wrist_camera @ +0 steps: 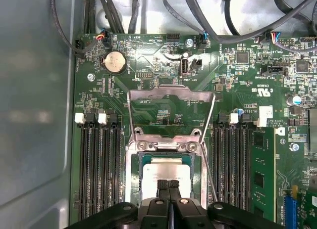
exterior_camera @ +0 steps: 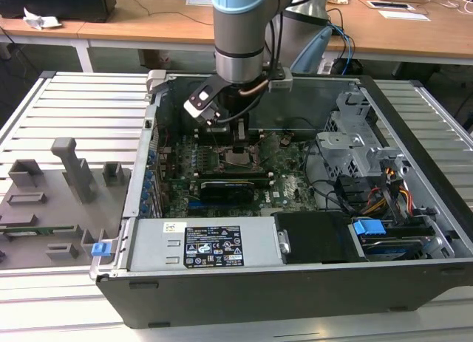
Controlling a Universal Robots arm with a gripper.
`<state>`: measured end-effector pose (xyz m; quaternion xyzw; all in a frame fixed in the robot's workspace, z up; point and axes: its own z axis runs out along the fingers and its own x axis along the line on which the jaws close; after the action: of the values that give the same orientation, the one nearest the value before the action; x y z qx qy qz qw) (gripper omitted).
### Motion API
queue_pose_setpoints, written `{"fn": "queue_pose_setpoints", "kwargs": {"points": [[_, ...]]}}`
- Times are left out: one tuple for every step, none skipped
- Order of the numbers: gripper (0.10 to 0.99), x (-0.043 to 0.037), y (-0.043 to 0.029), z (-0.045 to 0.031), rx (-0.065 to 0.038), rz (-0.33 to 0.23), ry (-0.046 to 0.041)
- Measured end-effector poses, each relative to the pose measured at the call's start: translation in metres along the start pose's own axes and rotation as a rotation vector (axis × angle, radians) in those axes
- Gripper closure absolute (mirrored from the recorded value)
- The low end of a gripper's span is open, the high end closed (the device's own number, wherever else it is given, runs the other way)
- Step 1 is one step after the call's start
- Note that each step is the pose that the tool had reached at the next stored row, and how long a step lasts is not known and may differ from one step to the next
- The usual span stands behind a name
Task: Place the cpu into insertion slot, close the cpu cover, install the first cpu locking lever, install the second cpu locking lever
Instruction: 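Close the cpu cover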
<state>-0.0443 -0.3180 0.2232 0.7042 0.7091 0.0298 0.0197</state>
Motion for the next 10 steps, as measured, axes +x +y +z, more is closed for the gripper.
{"fn": "queue_pose_setpoints", "kwargs": {"points": [[0.980,0.0000,0.0001,-0.0007,0.000,0.000,0.0000],[0.980,0.0000,0.0001,-0.0013,0.000,0.000,0.0001],[0.980,0.0001,0.0002,-0.0028,0.000,0.000,0.0001],[0.980,0.0001,0.0003,-0.0038,0.000,0.000,0.0000],[0.980,0.0001,0.0004,-0.0054,0.000,0.000,0.0001],[0.980,0.0002,0.0006,-0.0086,0.000,0.000,0.0001],[0.980,0.0002,0.0007,-0.0102,0.000,0.000,0.0001],[0.980,0.0002,0.0008,-0.0111,0.000,0.000,0.0001],[0.980,0.0002,0.0009,-0.0125,0.000,0.000,0.0001],[0.980,0.0002,0.0010,-0.0136,0.000,0.000,0.0001]]}}
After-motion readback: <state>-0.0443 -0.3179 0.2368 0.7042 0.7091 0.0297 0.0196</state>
